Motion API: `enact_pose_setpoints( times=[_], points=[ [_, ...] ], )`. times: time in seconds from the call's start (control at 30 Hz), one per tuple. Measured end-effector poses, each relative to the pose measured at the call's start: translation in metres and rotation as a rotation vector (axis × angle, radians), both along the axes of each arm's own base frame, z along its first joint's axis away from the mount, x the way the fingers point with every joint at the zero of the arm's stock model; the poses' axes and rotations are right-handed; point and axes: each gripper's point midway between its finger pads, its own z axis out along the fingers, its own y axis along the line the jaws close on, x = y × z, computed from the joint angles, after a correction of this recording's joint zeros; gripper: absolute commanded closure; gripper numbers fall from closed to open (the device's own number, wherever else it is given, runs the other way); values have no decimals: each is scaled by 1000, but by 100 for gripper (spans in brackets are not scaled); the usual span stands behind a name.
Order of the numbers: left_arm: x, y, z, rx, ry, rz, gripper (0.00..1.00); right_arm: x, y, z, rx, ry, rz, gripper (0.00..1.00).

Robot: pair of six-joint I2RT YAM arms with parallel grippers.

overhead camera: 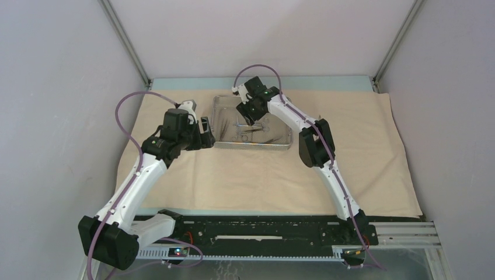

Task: Open and lay out the surgical kit
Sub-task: Pick up the medical item from the container.

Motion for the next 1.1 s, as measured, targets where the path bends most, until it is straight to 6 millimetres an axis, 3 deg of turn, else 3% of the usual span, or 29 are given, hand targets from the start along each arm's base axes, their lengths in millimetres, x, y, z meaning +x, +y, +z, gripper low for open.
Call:
enact_pose_setpoints(
  times=[0.5, 0.87, 1.1],
  points=[
    [3, 5, -2, 11, 4, 22, 19, -25, 2, -19, -5, 101, 20, 49],
    [3, 5, -3, 6, 8, 21, 19, -28, 8, -19, -43, 73, -13, 77],
    [3, 5, -4, 7, 12, 21, 19, -28, 7, -19, -40, 79, -63, 87]
  ],
)
